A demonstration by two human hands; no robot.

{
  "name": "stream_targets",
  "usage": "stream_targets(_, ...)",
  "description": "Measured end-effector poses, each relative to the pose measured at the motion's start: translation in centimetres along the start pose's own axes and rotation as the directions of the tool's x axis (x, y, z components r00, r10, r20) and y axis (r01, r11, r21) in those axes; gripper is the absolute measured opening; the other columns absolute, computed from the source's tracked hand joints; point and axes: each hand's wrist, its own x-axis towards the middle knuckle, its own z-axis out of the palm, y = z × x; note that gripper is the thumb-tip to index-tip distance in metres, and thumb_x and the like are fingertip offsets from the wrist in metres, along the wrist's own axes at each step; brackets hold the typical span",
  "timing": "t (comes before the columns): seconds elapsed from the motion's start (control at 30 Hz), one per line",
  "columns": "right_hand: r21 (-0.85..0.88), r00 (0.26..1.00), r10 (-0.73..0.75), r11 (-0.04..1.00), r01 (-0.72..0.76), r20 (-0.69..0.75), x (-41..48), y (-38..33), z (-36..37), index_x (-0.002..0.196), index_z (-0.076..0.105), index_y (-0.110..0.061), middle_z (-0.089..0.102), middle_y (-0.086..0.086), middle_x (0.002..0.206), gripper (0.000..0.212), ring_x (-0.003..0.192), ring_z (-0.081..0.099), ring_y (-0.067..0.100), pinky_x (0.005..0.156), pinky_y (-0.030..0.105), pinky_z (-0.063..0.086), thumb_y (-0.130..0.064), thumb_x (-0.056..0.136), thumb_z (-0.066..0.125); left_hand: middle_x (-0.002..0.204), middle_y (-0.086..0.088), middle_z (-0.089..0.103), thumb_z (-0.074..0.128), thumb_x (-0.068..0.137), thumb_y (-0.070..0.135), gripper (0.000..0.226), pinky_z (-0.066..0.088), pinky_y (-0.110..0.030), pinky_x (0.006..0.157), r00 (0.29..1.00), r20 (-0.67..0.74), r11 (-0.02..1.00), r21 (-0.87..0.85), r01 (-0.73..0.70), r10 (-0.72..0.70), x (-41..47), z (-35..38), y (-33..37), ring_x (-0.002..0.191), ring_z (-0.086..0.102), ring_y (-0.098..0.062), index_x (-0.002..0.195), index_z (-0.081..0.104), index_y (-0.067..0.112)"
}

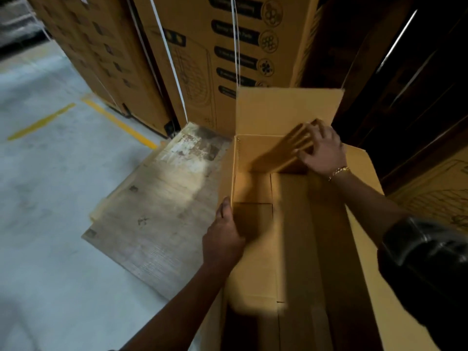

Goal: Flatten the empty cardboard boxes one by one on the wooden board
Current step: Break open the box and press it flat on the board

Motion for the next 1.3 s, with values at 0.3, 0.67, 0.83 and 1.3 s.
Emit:
stream_targets(0.3, -0.107, 0.985, 0.071, 0.993, -0.054, 0.160, 6.8, 3.8, 3.1, 0.130, 0.052, -0.014, 0.053, 0.018, 0.131, 0.050, 0.116, 0.054, 0.043, 0.095, 0.050, 0.048, -0.043, 0.090, 0.062, 0.157, 0.006, 0.035, 0.051, 0.088, 0.012, 0.087, 0.052, -0.040, 0.088, 0.998, -0.048, 0.999, -0.037, 0.033, -0.035, 0.2, 0.7, 0.2, 0.104, 0.064, -0.023, 0.156, 0.001, 0.033)
stream_targets(0.67, 0.068, 0.962, 0.180, 0.978, -0.197, 0.205, 1.1, 4.2, 2.8, 0.156, -0.011, -0.020, 0.007, 0.014, 0.164, 0.098, 0.126, 0.048, 0.046, 0.100, 0.050, 0.043, -0.019, 0.091, 0.061, 0.152, -0.001, 0.042, 0.061, 0.087, 0.017, 0.092, 0.052, -0.034, 0.083, 1.000, -0.006, 1.000, -0.016, -0.010, 0.010, 0.5, 0.5, 1.0, 0.105, 0.065, -0.021, 0.157, 0.003, 0.026)
stream_targets(0.83, 0.158, 0.938, 0.198, 0.955, -0.249, 0.284, -11.6, 4.5, 0.9, 0.154, -0.020, -0.022, 0.035, 0.023, 0.153, 0.108, 0.109, 0.062, 0.039, 0.089, 0.043, 0.051, -0.019, 0.090, 0.066, 0.142, -0.006, 0.053, 0.061, 0.086, 0.024, 0.087, 0.056, -0.039, 0.083, 0.999, -0.038, 0.998, 0.058, -0.021, 0.023, 0.5, 0.2, 0.8, 0.102, 0.066, -0.026, 0.155, 0.009, 0.024)
stream_targets(1.3, 0.355, 0.785, 0.398, 0.730, -0.585, 0.475, -43.1, 5.4, -2.1, 0.152, 0.023, -0.046, 0.043, -0.008, 0.152, 0.078, 0.127, 0.054, 0.018, 0.108, 0.031, 0.041, -0.048, 0.083, 0.059, 0.156, 0.002, 0.035, 0.068, 0.087, 0.032, 0.090, 0.045, -0.035, 0.098, 0.987, 0.113, 0.983, -0.129, 0.127, -0.113, -16.7, 2.6, -4.6, 0.126, 0.054, -0.026, 0.156, 0.009, 0.031)
